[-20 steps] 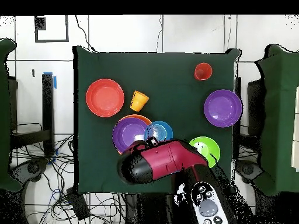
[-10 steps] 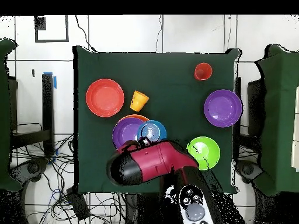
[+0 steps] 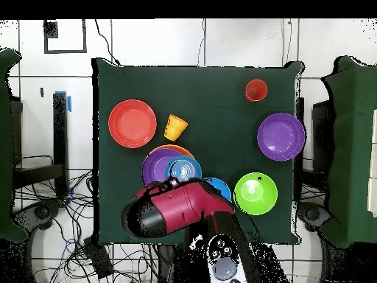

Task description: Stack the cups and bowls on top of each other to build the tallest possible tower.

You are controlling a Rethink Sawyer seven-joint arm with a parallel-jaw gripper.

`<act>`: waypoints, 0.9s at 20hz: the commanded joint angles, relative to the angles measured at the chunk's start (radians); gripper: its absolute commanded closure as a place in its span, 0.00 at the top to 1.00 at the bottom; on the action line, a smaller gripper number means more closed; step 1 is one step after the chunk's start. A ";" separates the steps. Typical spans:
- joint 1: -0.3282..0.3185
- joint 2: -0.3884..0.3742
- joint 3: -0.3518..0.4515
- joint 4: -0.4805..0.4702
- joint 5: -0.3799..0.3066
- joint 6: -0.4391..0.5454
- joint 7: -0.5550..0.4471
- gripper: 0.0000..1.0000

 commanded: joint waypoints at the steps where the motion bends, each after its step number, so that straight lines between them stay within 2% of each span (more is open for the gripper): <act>1: 0.025 0.056 -0.048 -0.025 0.022 0.009 0.169 0.00; 13: 0.060 0.092 -0.079 -0.041 0.028 -0.028 0.186 0.00; 18: 0.106 0.114 -0.102 -0.072 0.046 -0.016 0.209 0.00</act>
